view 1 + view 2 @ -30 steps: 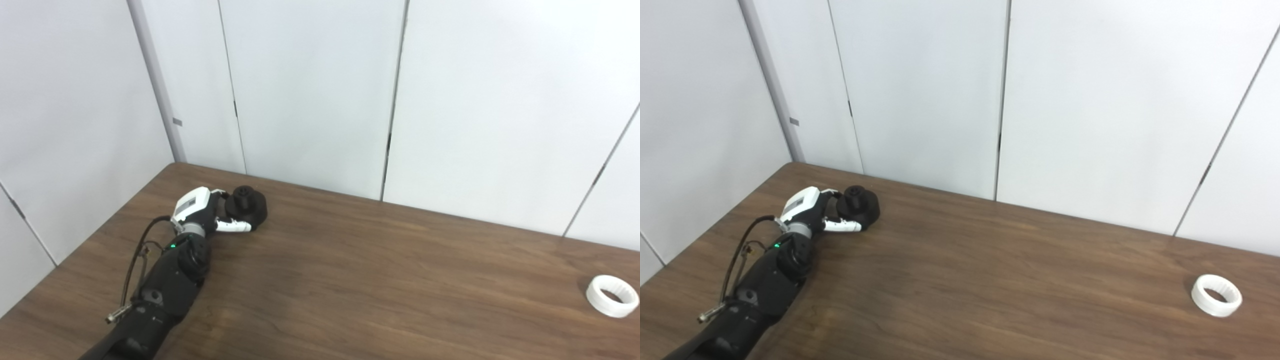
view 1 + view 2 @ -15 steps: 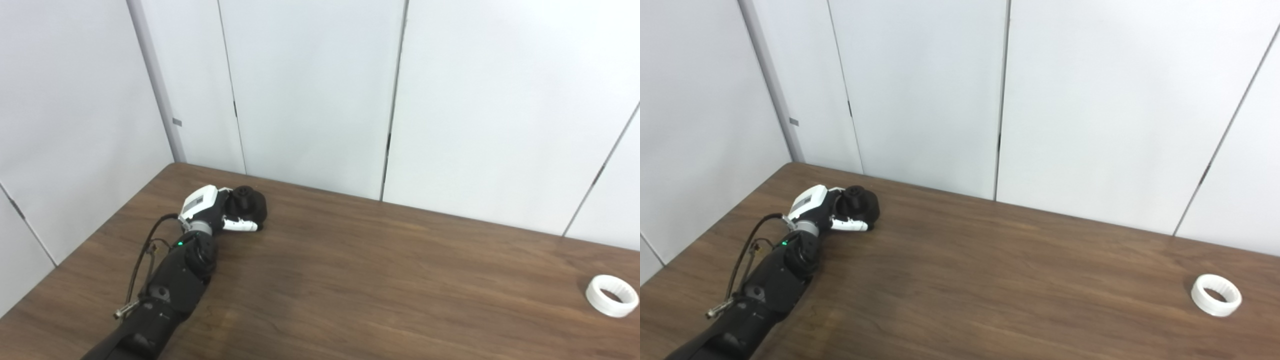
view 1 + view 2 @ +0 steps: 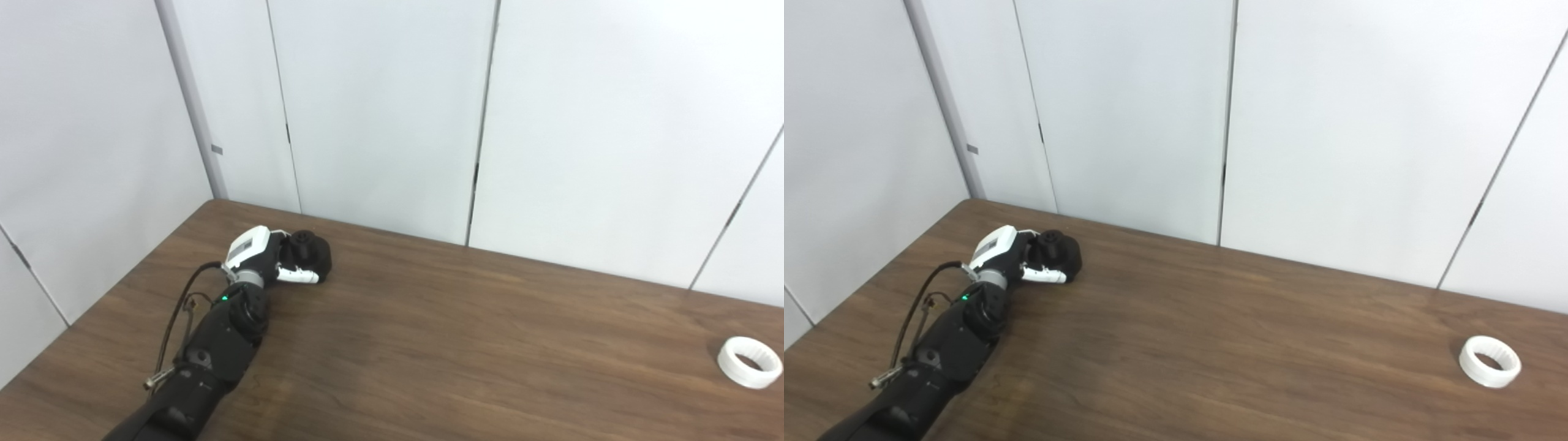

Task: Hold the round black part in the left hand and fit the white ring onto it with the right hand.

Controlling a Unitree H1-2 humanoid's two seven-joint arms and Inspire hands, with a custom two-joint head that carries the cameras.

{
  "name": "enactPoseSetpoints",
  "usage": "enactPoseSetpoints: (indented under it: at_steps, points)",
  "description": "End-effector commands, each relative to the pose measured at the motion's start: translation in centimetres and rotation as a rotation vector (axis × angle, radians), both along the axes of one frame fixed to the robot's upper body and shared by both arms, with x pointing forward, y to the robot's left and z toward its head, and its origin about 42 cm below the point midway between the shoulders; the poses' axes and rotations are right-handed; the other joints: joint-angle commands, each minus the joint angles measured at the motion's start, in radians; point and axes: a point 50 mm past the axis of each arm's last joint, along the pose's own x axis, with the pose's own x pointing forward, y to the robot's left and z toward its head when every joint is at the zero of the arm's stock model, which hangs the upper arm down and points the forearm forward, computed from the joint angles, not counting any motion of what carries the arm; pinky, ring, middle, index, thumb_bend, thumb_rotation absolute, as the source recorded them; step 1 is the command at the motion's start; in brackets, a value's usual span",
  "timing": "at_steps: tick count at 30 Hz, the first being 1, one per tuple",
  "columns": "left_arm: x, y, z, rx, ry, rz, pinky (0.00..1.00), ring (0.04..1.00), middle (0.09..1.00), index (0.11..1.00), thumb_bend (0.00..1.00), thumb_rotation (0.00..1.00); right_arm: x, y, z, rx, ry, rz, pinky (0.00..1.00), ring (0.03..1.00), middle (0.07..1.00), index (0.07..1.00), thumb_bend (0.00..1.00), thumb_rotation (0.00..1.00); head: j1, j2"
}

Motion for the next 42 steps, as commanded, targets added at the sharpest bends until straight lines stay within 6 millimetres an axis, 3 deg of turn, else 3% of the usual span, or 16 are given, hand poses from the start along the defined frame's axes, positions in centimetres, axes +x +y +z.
enactPoseSetpoints:
  at_steps: [1, 7, 8, 9, 11, 14, 19, 33, 42]
  points:
    - [1.6, 0.3, 3.4, 0.034, -0.079, 0.013, 0.96, 0.919, 0.835, 0.69, 0.96, 0.31, 0.1, 0.1, 1.4, -0.021, -0.069, 0.005, 1.0, 1.0, 0.96, 0.976, 0.6, 1.0, 0.001, 0.001]
    - [1.7, 0.4, 3.3, 0.045, -0.052, 0.033, 0.94, 0.901, 0.809, 0.564, 0.84, 0.24, 0.2, 0.1, 1.4, -0.02, -0.069, 0.007, 1.0, 1.0, 0.96, 0.974, 0.6, 1.0, 0.001, 0.004]
    - [1.7, 0.5, 3.2, 0.036, -0.056, 0.035, 0.95, 0.905, 0.805, 0.526, 0.68, 0.16, 0.2, 0.1, 1.5, -0.019, -0.07, 0.008, 1.0, 1.0, 0.961, 0.975, 0.6, 1.0, 0.001, 0.004]
    - [1.6, 0.5, 3.1, 0.031, -0.06, 0.035, 0.95, 0.9, 0.795, 0.505, 0.61, 0.12, 0.2, 0.1, 1.5, -0.018, -0.07, 0.007, 1.0, 1.0, 0.961, 0.976, 0.6, 1.0, 0.001, 0.004]
    - [1.5, 0.6, 3.0, 0.033, -0.067, 0.028, 0.91, 0.88, 0.774, 0.486, 0.54, 0.07, 0.1, 0.1, 1.5, -0.018, -0.071, 0.007, 1.0, 0.999, 0.959, 0.974, 0.59, 1.0, 0.002, 0.005]
    - [1.3, 0.7, 2.9, 0.03, -0.083, 0.021, 0.82, 0.834, 0.742, 0.48, 0.52, 0.05, 0.1, 0.0, 1.5, -0.016, -0.069, 0.004, 0.99, 0.999, 0.958, 0.974, 0.59, 1.0, 0.003, 0.006]
    - [1.0, 0.7, 2.6, 0.024, -0.087, 0.02, 0.78, 0.804, 0.736, 0.48, 0.52, 0.05, 0.1, -0.1, 1.5, -0.012, -0.069, 0.003, 1.0, 1.0, 0.958, 0.972, 0.59, 1.0, 0.003, 0.008]
    - [0.3, 0.4, 2.6, -0.02, -0.123, 0.001, 0.82, 0.831, 0.748, 0.481, 0.52, 0.05, 0.0, 0.2, 1.7, -0.017, -0.067, 0.003, 0.99, 1.0, 0.96, 0.972, 0.59, 1.0, -0.018, 0.022]
    - [-1.7, -2.2, 5.0, -0.059, -0.167, -0.123, 0.76, 0.838, 0.759, 0.481, 0.52, 0.05, 0.0, 1.2, 2.1, -0.026, -0.065, -0.002, 0.97, 0.985, 0.947, 0.956, 0.61, 1.0, -0.087, 0.054]
